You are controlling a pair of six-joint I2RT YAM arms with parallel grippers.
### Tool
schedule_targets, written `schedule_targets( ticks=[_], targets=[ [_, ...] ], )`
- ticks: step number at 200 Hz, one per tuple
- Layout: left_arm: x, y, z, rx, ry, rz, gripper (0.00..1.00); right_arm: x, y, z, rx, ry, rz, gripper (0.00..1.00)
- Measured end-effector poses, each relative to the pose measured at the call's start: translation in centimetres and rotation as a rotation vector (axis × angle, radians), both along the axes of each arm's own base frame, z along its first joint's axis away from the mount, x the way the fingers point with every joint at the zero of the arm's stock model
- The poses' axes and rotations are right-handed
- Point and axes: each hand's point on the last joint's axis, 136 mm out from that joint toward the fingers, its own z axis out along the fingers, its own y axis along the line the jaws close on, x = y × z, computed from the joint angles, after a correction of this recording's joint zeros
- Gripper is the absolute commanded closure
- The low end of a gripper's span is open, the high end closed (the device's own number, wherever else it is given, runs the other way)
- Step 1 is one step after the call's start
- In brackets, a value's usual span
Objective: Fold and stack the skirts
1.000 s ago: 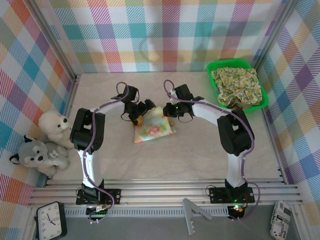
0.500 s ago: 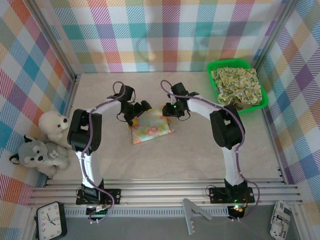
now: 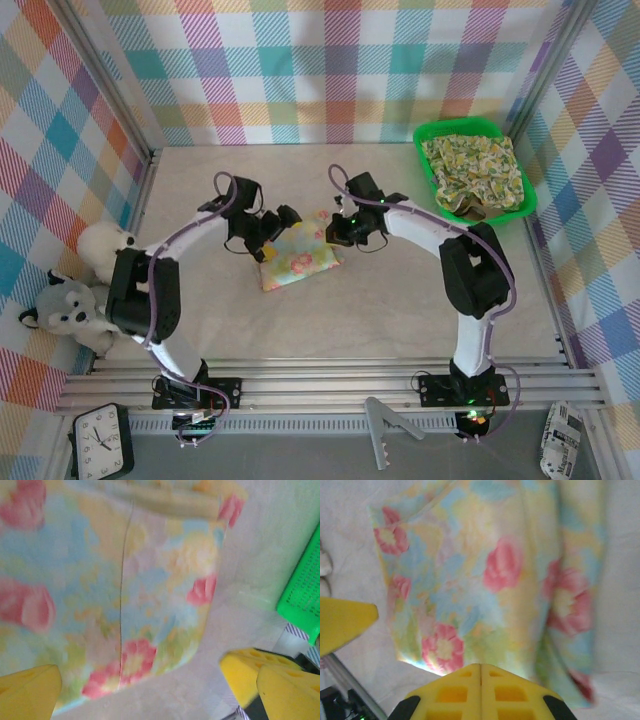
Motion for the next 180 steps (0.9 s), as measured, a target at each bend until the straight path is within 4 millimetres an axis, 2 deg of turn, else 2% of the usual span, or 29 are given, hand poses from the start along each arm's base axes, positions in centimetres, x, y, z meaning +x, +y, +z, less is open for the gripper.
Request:
schedule_targets(
  ticks=[16, 30, 69, 119, 135, 149, 164, 180],
  targets=[
    [-1.6, -0.5, -0.7, -0.02, 0.017, 0.015, 0.0, -0.7, 1.0, -0.8, 0.019, 0.033, -0.004, 1.0],
    [-2.7, -0.5, -2.1, -0.012, 0.05, 0.024, 0.0, -0.5, 1.3, -2.1, 0.014, 0.064, -0.031, 1.0],
    [-3.6, 1.5, -6.8, 0.114, 0.124, 0.066, 0.0, -0.3, 0.0, -6.1, -0.05, 0.137, -0.124, 0.98],
    [-2.7, 2.3, -6.9, 0.159, 0.072, 0.043, 0.0, -0.2, 0.3, -6.4, 0.02, 0.139, -0.194, 0.87],
    [-2.1, 2.8, -6.7, 0.173, 0.057, 0.035, 0.0, -0.1, 0.7, -6.1, 0.055, 0.132, -0.206, 0.77],
    [-2.0, 3.5, -6.6, 0.207, 0.049, 0.017, 0.0, 0.0, 1.0, -5.5, 0.08, 0.112, -0.219, 0.63],
    [-2.0, 4.3, -6.1, 0.272, 0.051, -0.013, 0.0, 0.2, 0.6, -4.5, 0.082, 0.076, -0.252, 0.53],
    [-1.8, 4.6, -4.9, 0.348, 0.031, -0.058, 0.0, 0.7, -0.3, -3.2, 0.069, 0.028, -0.296, 0.33]
  ],
)
